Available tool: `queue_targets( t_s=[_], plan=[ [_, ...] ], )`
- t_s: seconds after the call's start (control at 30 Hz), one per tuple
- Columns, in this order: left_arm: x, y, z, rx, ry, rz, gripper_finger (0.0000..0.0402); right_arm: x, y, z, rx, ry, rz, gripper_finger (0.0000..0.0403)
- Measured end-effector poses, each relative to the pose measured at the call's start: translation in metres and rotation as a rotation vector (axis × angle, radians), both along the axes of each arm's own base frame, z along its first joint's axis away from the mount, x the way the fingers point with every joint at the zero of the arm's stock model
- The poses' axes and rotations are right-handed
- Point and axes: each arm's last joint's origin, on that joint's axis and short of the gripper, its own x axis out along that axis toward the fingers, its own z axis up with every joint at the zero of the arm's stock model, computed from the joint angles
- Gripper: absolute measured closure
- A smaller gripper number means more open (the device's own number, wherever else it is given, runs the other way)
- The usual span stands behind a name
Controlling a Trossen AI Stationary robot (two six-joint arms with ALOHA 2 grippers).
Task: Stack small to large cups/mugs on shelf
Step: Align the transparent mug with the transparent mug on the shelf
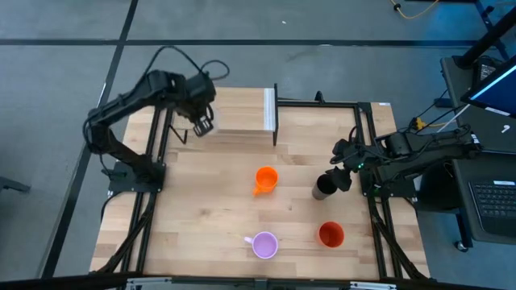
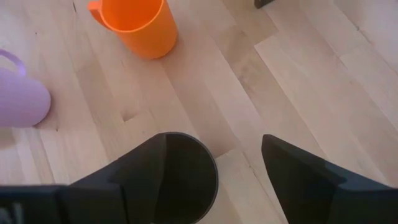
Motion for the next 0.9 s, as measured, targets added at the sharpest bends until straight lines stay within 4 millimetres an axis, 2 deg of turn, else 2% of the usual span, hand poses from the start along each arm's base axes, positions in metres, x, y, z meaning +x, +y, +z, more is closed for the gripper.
queue_targets(
  t_s=[0.3, 0.47, 0.63, 0.9],
  plan=[
    [-0.017, 0.052, -0.011, -0.030, 0.106, -0.023, 0.0401, 0.000, 0.000, 0.000, 0.001, 0.000, -0.001, 0.0137],
    [-0.021, 0.069, -0.018, -0.085, 0.116, -0.080, 0.0401, 0.001, 0.000, 0.000, 0.003, -0.009, -0.002, 0.0137],
    [-0.026, 0.068, -0.031, -0.135, 0.152, -0.157, 0.0401, 0.001, 0.000, 0.001, 0.003, -0.009, -0.002, 0.0137],
    [-0.053, 0.049, -0.045, -0.138, 0.221, -0.206, 0.0401, 0.001, 0.000, 0.000, 0.003, -0.008, -0.002, 0.0137]
  ],
)
